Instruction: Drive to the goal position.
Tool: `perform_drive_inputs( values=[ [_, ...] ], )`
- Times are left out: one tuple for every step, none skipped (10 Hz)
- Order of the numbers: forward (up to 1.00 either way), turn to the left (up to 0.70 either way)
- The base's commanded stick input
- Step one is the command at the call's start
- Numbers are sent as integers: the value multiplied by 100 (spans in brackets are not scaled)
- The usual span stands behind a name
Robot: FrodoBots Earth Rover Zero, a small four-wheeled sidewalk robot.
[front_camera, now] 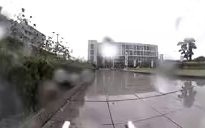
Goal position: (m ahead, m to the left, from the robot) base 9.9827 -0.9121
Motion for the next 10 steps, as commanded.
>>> perform_drive_inputs(
  values=[
    [70,14],
    [70,14],
    [70,14],
    [70,14],
    [70,14],
    [70,14],
    [70,14],
    [70,4],
    [70,0],
    [70,0]
  ],
)
